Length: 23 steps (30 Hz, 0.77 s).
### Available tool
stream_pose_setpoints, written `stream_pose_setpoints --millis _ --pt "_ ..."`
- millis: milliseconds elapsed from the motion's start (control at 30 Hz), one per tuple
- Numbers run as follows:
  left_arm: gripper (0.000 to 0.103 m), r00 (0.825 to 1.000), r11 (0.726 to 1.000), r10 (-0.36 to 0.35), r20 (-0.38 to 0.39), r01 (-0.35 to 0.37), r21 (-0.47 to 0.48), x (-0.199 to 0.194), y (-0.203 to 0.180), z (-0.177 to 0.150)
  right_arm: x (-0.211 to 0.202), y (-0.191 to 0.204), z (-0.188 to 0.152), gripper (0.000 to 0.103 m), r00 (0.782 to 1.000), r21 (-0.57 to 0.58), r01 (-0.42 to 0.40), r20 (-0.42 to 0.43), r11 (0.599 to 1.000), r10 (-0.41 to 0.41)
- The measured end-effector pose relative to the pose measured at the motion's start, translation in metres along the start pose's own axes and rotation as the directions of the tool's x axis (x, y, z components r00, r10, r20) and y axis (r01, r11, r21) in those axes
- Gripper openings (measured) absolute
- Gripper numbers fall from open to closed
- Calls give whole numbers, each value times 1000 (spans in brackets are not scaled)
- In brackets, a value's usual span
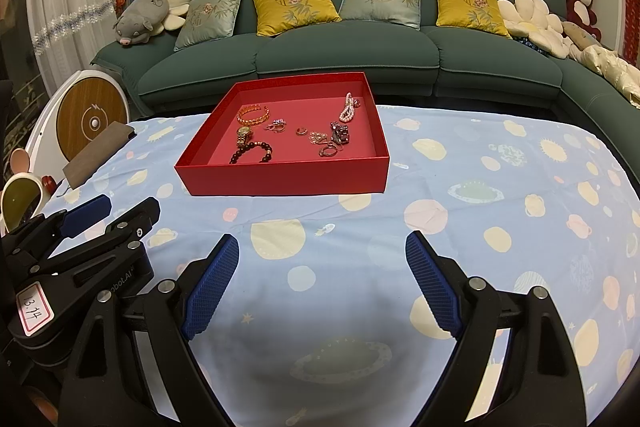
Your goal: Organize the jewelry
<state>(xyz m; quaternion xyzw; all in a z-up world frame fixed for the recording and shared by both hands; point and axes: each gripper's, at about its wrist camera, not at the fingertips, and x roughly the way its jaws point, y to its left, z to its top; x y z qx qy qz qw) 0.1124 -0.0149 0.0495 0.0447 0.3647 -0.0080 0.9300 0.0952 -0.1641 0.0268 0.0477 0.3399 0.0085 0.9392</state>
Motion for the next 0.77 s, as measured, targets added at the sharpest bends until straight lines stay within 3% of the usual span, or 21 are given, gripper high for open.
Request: stream_pose_setpoints --millis 767 --pt "53 1000 1000 6 -5 -6 -4 0 3 1 1 1 1 84 1000 5 7 4 1000 -7"
